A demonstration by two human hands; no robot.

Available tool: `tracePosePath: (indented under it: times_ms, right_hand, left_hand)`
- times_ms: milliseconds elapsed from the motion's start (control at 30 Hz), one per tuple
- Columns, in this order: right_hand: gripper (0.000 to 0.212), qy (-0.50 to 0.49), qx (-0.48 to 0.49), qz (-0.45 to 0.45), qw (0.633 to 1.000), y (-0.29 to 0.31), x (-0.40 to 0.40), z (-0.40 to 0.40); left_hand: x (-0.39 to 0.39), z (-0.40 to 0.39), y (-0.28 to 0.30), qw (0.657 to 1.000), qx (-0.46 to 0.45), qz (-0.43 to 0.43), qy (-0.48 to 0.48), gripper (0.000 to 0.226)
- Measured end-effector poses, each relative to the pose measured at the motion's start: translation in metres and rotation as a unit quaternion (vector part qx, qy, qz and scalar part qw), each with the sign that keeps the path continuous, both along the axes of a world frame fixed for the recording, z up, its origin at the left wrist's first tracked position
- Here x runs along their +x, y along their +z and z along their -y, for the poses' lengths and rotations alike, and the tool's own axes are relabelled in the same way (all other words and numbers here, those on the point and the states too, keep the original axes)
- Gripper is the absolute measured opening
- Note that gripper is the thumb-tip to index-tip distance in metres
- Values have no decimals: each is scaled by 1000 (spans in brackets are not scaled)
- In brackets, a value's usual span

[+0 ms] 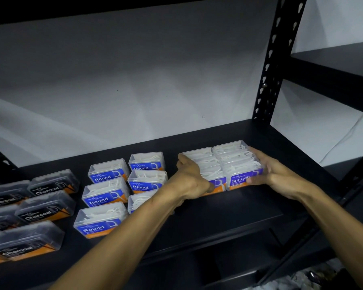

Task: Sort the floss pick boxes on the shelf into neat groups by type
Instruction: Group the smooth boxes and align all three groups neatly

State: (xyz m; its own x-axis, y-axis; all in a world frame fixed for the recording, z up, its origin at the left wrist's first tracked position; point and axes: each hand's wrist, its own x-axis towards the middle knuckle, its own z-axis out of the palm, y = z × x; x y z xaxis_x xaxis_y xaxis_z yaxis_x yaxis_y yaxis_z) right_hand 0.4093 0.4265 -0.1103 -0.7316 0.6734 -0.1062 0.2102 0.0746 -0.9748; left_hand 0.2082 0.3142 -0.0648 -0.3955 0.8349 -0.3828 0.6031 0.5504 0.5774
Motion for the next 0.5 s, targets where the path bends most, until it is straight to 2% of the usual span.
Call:
tracePosePath:
  times_ms: [100, 300, 500]
  right_hand:
    - [90, -11, -1, 6, 1000, 0, 1, 1]
    - [111, -22, 37, 56, 997, -1, 2, 0]
    - [113, -27, 66, 18, 997, 8, 7, 3]
  left_hand:
    - [1, 2, 1, 1000, -8, -3, -2, 126]
    - [5, 4, 7, 1000, -10, -16, 2, 133]
    - [2, 10, 15, 999, 25, -18, -12, 140]
